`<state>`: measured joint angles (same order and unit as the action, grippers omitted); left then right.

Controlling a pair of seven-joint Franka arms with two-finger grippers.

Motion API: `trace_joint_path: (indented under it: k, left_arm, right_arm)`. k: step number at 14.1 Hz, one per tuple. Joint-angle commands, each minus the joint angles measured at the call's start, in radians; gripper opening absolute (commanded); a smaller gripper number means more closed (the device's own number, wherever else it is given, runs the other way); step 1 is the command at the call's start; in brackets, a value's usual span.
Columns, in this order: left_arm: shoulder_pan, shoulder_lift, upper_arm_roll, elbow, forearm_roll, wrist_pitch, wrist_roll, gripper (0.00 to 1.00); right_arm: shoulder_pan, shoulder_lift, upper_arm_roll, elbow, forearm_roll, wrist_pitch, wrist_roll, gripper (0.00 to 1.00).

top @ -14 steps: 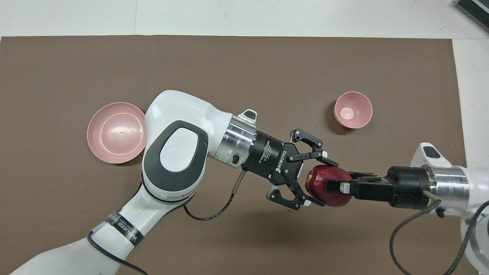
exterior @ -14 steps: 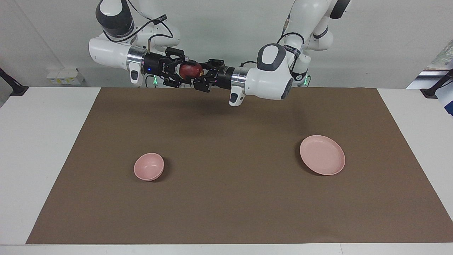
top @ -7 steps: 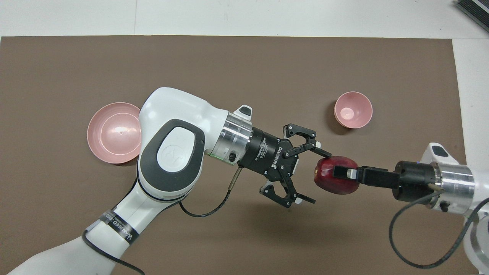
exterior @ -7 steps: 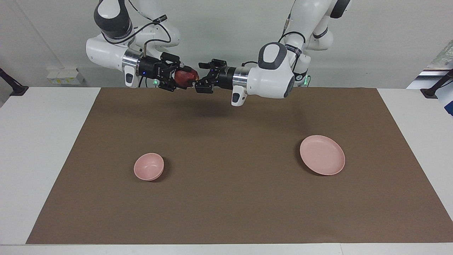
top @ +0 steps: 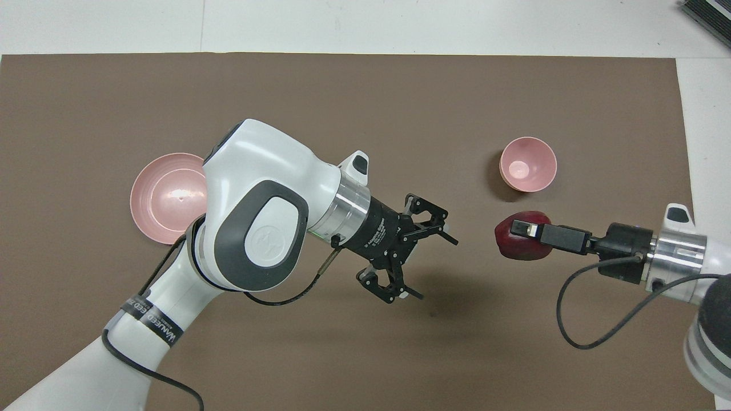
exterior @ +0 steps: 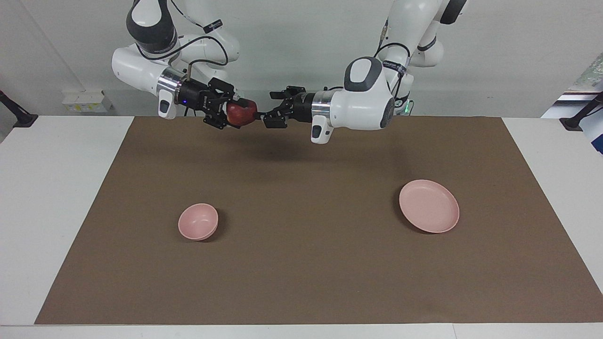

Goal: Move apple from plate to bowl
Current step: 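Carry the apple to the bowl while the left gripper withdraws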

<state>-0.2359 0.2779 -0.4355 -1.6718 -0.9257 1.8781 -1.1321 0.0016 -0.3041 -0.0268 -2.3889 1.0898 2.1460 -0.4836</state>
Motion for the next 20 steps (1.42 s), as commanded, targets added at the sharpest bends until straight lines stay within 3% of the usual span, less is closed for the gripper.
trace_joint_path:
  k: [1, 4, 10, 12, 15, 20]
  left_arm:
    - [0.013, -0.026, 0.003, -0.028, 0.161, -0.013, 0.133, 1.0]
    - [0.068, -0.025, 0.003, -0.037, 0.24, -0.017, 0.271, 1.0]
    - [0.185, -0.025, 0.001, -0.062, 0.445, -0.054, 0.486, 1.0]
    - [0.225, -0.019, 0.001, -0.053, 0.508, -0.044, 0.494, 1.0]
    - [0.234, -0.017, 0.001, -0.049, 0.741, -0.037, 0.593, 1.0]
    - [0.32, -0.014, 0.003, -0.049, 0.895, 0.001, 0.849, 1.0]
  right_arm:
    - [-0.006, 0.071, 0.007, 0.075, -0.213, 0.063, 0.104, 0.0]
    - [0.018, 0.155, 0.008, 0.15, -0.541, 0.141, 0.287, 0.0]
    - [0.063, 0.35, 0.008, 0.358, -1.083, 0.144, 0.551, 0.0]
    - [0.067, 0.4, 0.008, 0.422, -1.152, 0.143, 0.56, 0.0]
    - [0.081, 0.483, 0.008, 0.454, -1.263, 0.225, 0.568, 0.0]
    - [0.109, 0.548, 0.008, 0.448, -1.271, 0.317, 0.593, 0.0]
